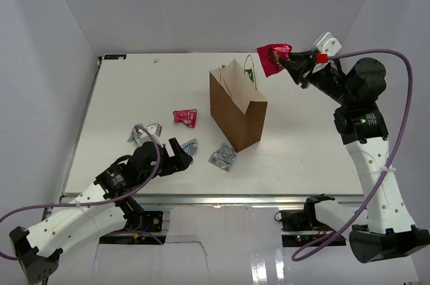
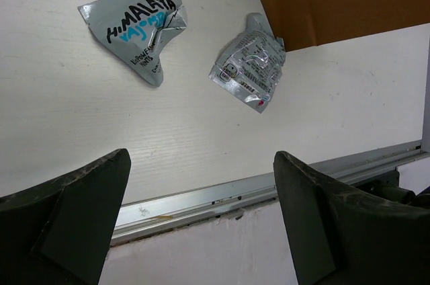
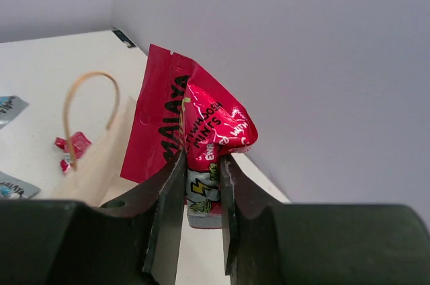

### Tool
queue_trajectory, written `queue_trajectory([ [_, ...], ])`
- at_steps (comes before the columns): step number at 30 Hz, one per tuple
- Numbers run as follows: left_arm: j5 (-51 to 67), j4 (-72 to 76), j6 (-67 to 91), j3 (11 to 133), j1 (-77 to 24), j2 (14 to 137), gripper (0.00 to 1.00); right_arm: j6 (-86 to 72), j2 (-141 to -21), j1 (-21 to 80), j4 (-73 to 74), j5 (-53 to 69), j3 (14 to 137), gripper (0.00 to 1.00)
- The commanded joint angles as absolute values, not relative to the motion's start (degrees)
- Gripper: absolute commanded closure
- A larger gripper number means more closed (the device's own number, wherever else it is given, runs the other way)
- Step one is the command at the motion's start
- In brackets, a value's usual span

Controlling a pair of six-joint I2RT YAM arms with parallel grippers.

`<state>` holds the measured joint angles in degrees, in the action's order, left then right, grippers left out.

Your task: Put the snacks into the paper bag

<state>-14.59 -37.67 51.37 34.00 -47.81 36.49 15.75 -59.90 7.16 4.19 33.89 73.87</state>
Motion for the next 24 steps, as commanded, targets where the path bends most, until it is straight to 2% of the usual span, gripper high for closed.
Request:
queue_trajectory([
  [1, -15.29, -37.00, 51.77, 32.78, -47.81, 35.07, 0.02, 21.35, -61.09, 13.78, 7.91, 32.71, 76.64, 0.92],
  [8, -15.56, -37.09, 51.77, 32.96, -47.81, 34.45, 0.02, 26.88, -64.77, 24.15, 10.01, 21.55, 80.77, 0.92],
  [13, -14.77, -37.18, 52.21, 33.13, -47.81, 34.63, 0.02, 31.90, -66.27, 32.77, 8.80, 11.81, 77.62, 0.92],
  [19, -14.41, -38.23, 53.08, 32.52, -47.81, 34.10, 0.02, 33.75, -66.36, 35.16, -1.30, -2.69, 69.89, 0.91],
  [24, -14.06, -38.67, 54.05, 31.55, -47.81, 33.92, 0.02, 33.31, -65.22, 35.33, -2.29, -2.64, 67.33, 0.91],
])
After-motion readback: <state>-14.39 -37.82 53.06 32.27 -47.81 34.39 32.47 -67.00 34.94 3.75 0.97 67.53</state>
